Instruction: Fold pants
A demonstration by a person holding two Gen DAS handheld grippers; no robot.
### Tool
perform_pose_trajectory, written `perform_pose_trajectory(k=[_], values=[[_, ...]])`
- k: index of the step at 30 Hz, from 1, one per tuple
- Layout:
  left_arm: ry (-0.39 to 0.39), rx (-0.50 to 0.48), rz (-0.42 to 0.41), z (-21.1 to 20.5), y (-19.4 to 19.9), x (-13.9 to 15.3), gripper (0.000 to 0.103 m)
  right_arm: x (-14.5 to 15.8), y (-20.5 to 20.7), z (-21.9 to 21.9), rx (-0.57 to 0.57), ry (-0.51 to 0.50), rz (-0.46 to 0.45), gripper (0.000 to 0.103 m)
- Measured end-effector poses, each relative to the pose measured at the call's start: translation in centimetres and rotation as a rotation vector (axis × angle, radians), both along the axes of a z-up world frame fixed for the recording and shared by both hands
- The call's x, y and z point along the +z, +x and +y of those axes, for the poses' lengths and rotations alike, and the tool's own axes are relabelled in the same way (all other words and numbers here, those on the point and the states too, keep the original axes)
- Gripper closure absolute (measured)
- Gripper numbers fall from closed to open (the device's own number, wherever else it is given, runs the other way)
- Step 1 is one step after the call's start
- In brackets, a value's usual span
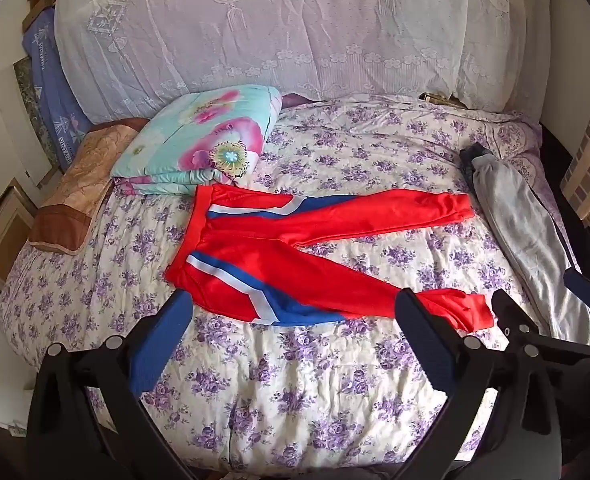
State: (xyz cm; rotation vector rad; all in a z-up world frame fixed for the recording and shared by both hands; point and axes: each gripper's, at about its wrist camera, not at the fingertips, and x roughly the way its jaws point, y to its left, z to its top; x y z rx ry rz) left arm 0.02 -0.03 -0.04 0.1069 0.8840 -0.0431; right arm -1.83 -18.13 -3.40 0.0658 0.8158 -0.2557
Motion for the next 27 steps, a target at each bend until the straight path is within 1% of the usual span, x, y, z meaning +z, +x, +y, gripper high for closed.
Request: perform_pose_trajectory(k=[9,10,18,23,27], values=[[-0.007,0.006,0.000,-0.1,-0.4,0.1,0.005,-0.1,0.5,0.1,-0.003,-0.001,0.006,0.004],[-0.010,0.002,0.007,-0.5,0.1,-0.6,0.005,-0.1,0.5,0.2,-0.003,0.001,0.007,0.004],[-0.013,0.000,0.016,-0.4,0.3,-0.8,0.005,-0.3,0.7,0.4,-0.005,-0.001,0.010,0.004],[-0.017,-0.002,0.021,-0.5,0.0,-1.8,0.005,-0.8,1.0,0.6,-0.006,0.005,0.013,0.004],[-0.018,-0.003,0.024,-0.6,0.0,-1.9,0.005,-0.9,0.9,0.7,-0.007,0.004,0.014,0.004]])
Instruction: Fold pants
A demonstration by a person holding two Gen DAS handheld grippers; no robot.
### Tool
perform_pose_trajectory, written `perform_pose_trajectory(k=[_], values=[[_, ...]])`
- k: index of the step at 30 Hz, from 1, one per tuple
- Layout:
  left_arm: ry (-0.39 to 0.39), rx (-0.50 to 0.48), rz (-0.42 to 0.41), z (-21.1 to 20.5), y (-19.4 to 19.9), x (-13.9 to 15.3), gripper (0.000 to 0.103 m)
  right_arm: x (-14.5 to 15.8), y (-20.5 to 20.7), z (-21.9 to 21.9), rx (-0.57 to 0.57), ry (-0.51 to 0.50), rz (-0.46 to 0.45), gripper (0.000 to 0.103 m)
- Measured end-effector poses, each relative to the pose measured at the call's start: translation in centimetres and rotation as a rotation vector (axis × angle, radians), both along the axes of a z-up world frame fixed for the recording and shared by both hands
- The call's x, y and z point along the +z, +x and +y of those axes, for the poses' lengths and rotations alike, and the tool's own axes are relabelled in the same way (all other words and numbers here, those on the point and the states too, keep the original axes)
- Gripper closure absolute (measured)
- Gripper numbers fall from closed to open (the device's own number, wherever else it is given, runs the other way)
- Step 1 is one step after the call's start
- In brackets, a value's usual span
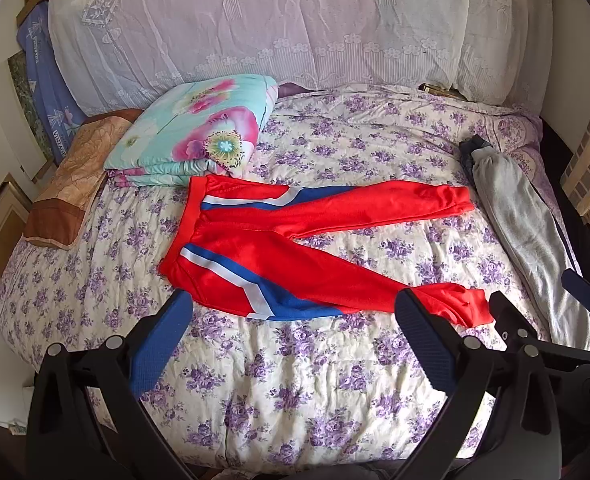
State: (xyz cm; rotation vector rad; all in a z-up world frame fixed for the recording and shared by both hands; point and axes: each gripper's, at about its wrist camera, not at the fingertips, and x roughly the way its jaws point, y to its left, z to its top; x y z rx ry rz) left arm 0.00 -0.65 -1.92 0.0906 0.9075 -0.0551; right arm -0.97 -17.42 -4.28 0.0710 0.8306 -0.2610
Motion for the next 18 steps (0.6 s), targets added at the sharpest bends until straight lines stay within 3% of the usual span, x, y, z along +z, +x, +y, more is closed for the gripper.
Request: perform_pose_trajectory(k=[18], values=[[-0.001,-0.001,0.006,0.01,0.31,0.24,0.005,0.19,0.13,0.24,-0.003,0.000,0.000,0.004]])
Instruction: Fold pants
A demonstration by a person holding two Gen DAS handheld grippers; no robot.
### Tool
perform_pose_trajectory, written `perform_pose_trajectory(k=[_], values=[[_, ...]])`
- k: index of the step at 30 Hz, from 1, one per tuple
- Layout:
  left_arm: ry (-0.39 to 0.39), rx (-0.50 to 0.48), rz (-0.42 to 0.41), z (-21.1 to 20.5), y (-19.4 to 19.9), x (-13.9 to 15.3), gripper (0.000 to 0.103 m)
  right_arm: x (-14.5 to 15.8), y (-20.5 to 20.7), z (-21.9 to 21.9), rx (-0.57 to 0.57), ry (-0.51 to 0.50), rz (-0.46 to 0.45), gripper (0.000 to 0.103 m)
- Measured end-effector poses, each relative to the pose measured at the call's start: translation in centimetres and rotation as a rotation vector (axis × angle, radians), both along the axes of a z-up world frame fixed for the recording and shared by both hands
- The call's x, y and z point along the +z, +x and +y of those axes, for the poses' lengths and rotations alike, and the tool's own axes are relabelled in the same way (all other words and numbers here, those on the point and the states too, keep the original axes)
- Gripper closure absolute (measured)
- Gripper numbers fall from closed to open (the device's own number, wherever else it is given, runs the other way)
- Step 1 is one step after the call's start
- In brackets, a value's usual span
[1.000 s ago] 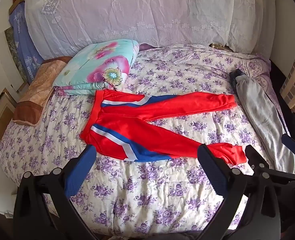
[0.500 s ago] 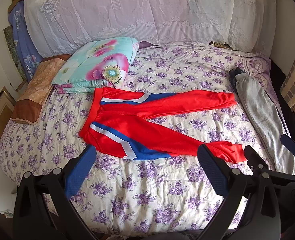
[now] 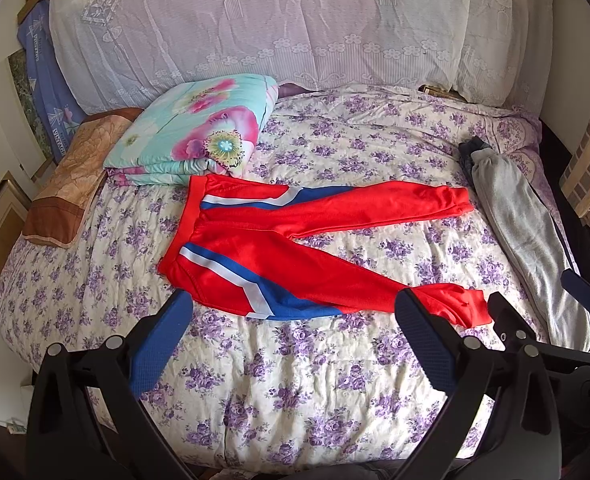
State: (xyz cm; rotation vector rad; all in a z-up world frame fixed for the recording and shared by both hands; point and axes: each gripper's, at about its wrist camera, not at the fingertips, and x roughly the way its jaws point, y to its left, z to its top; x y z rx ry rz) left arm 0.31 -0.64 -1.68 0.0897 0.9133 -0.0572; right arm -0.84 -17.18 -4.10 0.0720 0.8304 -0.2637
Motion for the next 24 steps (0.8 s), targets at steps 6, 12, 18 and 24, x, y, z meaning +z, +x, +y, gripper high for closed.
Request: perform_pose_trajectory(k=[6,12,18,24], values=[[0.000,0.000,0.000,0.00,-0.03,-0.03,0.005,0.15,0.09,0.19,-0.004,-0.002,-0.003,0.004],[-0.002,-0.001,0.002,-0.02,-0.02,0.00,0.005,0.09,0.08,0.29,-0.007,-0.002,-0.003,0.004],[-0.003,0.000,0.002,0.03,0.04,0.04,0.005,0.12,0.15,0.33,-0.008,-0.003,-0.003,0.004],[-0.004,0.000,0.004,-0.18,-0.05,-0.09,0.005,0.28,-0.05,0.44,-0.011,-0.003,-0.002,0.004]])
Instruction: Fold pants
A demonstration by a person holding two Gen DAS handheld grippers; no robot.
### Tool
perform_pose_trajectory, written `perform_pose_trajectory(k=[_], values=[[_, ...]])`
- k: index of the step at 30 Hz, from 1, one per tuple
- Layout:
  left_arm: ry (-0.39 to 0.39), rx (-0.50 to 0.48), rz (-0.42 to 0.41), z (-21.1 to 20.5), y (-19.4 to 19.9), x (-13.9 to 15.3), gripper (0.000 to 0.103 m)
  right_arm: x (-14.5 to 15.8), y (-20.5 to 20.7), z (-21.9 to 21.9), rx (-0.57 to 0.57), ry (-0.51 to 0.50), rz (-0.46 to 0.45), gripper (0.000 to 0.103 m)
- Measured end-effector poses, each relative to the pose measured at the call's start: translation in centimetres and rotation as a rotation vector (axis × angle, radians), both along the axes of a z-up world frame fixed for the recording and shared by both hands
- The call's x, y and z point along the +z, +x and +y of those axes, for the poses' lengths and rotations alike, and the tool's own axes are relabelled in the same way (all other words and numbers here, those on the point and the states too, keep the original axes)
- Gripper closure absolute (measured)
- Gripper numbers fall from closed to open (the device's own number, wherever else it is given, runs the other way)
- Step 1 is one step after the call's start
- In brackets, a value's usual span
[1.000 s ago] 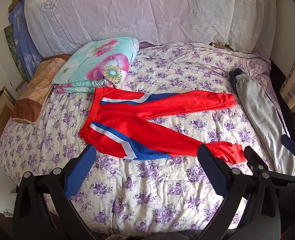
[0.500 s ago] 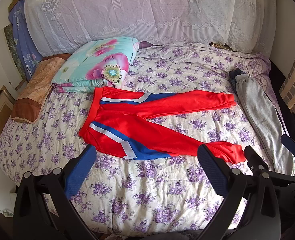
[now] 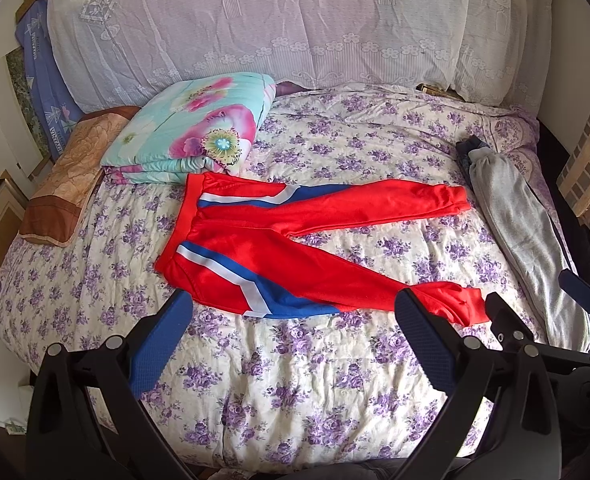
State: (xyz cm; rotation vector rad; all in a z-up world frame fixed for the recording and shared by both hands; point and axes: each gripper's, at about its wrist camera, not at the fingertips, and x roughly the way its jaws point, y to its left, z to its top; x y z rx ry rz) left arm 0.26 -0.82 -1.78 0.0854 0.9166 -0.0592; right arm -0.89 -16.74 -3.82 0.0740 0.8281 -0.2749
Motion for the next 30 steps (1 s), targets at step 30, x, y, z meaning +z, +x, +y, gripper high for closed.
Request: perform_pose_trajectory(k=[30], values=[[-0.002,0.006,0.020,-0.3,-0.2,-1.1,0.005,-1.3,1.0,0.4,0.006,0.014,0.034,0.004]])
